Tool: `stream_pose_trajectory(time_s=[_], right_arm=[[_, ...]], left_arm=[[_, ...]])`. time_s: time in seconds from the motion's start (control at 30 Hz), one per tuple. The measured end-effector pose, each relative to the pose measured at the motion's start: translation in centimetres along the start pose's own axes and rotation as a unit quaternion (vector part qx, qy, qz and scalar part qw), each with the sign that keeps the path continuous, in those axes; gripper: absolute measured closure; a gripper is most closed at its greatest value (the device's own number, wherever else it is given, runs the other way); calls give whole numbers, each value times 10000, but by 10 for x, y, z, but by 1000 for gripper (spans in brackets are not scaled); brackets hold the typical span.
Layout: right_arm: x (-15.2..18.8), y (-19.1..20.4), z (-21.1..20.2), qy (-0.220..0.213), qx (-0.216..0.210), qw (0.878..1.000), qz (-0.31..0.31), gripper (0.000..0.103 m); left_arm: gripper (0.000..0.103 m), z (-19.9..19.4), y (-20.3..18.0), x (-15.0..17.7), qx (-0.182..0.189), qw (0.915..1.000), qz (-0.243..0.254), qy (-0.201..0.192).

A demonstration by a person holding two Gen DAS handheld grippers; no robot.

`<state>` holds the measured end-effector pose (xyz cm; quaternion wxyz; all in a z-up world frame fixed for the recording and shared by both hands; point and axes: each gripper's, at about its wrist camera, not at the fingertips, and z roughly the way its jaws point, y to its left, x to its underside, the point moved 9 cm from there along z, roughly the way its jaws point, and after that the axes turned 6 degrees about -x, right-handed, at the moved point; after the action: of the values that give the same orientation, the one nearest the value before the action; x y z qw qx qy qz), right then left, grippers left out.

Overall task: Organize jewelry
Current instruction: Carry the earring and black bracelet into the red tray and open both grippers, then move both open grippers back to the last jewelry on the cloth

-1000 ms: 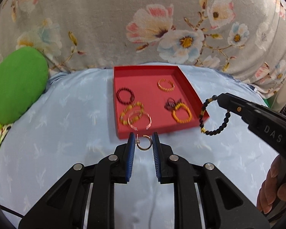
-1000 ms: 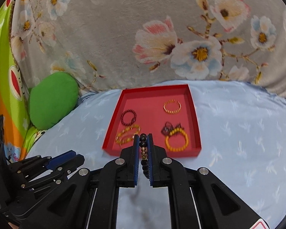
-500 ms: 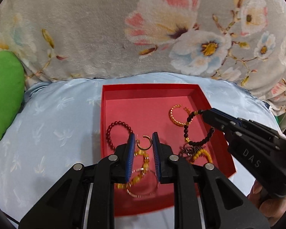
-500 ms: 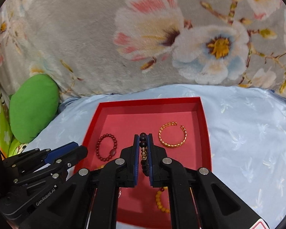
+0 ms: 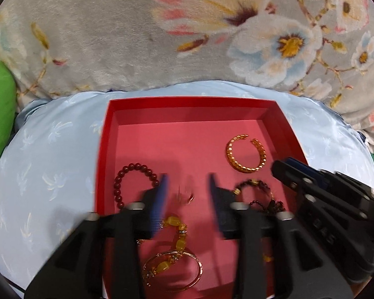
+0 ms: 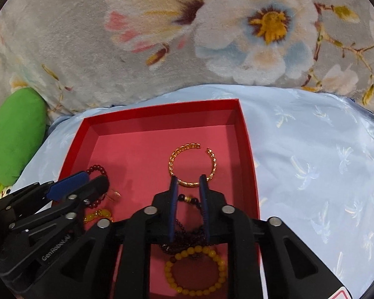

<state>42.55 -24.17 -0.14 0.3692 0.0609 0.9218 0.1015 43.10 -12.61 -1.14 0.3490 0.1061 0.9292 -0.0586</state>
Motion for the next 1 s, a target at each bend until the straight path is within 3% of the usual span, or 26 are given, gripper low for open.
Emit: stream_pose_trajectory(time_s=[0.07,0.37,0.6,0.83,1.0], right_arm=[[1,2,-8,-80,7,10000,-52,74],[12,16,-42,-244,-29,9996,-151,72],[26,33,-87,-390,-145,9990,-130,72],[66,47,-136,-452,-190,9987,-118,72],[111,56,-169,-402,-229,9989,-64,72]], left_arm=[[56,-3,1,1,-61,10000,3,-52],[53,-28,-2,13,-122,9998,93,-84],[52,-70,-2,29,-106,9997,86,-178],[52,-119,-5,70,-18,9997,148,-171],[52,-147,-9,112,56,9997,224,-101]])
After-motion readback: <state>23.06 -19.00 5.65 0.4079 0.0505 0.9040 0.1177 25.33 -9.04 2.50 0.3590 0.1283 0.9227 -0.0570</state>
